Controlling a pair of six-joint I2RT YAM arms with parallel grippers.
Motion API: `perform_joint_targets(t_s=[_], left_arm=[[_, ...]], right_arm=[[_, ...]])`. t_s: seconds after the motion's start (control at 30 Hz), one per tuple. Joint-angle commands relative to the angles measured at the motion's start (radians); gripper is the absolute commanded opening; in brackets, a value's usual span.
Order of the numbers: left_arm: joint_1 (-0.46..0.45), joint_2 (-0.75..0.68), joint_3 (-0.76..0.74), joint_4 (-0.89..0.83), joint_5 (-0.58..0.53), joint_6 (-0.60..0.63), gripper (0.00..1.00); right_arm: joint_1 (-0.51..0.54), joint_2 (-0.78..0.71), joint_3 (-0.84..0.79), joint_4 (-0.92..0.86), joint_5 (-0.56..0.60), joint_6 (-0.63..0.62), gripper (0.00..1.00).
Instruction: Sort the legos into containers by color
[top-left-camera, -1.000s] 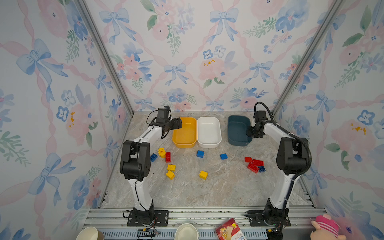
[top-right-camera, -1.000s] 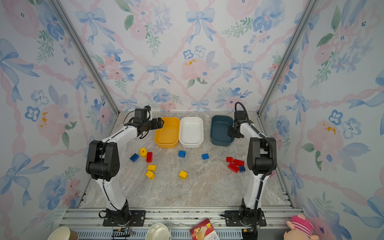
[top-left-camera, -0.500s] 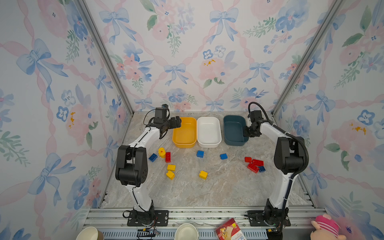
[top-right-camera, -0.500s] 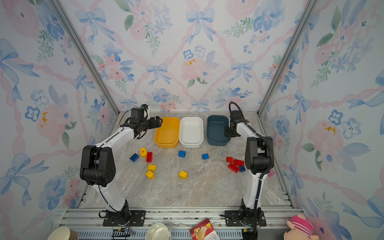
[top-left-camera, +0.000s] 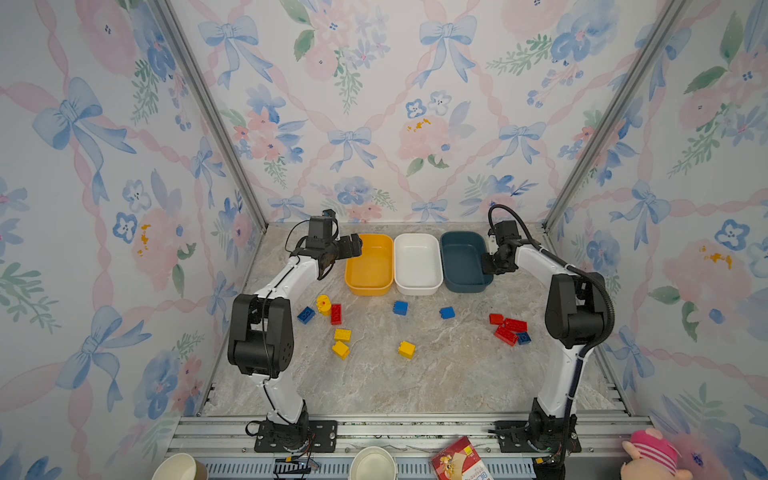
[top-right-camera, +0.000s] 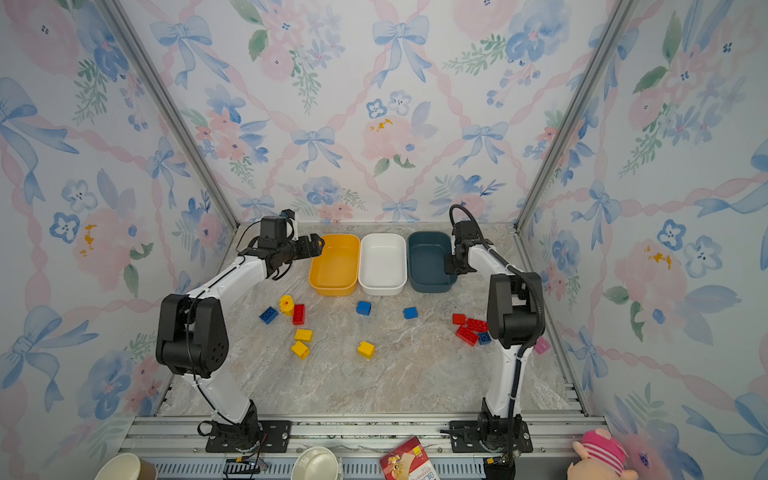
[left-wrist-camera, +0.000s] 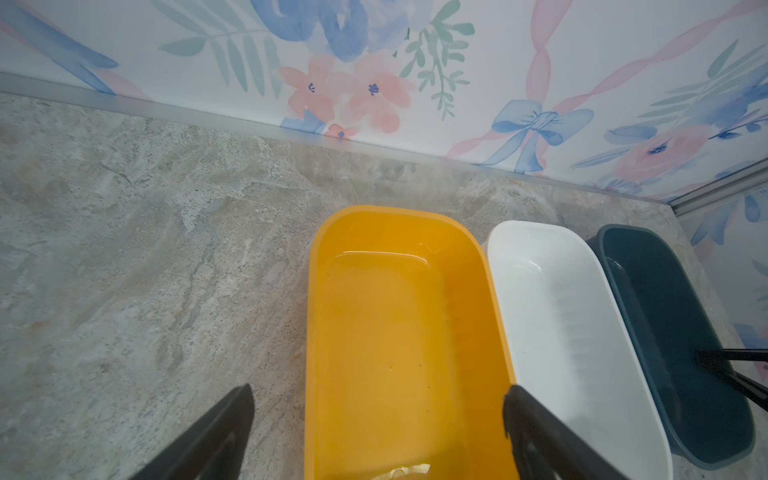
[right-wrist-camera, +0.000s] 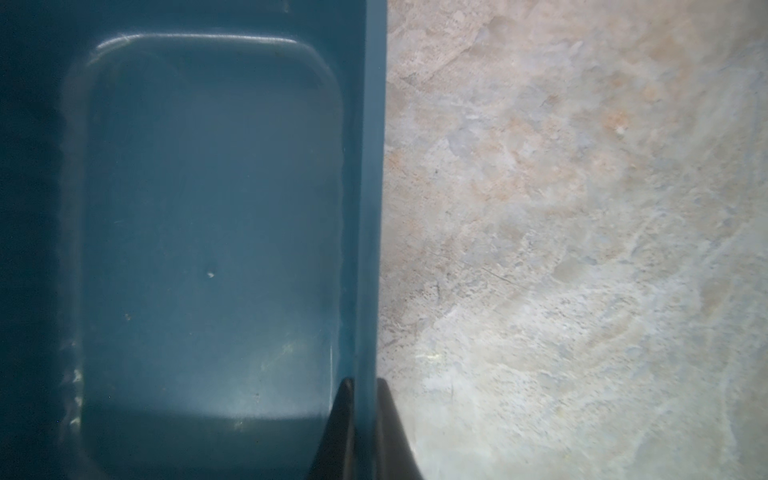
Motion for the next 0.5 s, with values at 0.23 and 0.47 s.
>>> perform_joint_targets(t_s=[0.23, 0.47], left_arm=[[0.006, -0.036, -0.017, 0.006, -0.007, -0.005, 0.97], [0.006, -0.038, -0.018, 0.005, -0.008, -0.005, 0.97]], right_arm=[[0.022, -0.015, -0.035, -0.028, 0.025, -0.032, 0.00], [0.033, -0.025, -0.039, -0.037, 0.018, -0.022, 0.00]])
